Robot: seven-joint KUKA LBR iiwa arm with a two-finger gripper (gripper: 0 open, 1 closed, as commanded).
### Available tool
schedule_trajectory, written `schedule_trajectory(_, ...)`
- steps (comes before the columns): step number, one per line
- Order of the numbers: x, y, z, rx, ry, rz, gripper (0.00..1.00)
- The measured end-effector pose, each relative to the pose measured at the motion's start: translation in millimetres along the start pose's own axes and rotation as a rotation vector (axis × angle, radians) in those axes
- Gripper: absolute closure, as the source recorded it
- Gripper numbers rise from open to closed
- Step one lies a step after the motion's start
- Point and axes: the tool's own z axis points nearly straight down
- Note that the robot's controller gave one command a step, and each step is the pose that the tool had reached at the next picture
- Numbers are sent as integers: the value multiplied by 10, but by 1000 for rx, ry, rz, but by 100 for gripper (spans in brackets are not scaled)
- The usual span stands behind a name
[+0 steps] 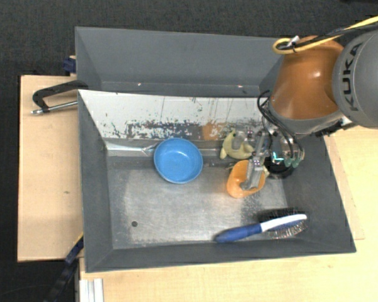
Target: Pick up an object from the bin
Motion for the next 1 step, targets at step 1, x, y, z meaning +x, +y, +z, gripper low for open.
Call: schedule_trajectory(1,159,-580,874,1,-7,-178,0)
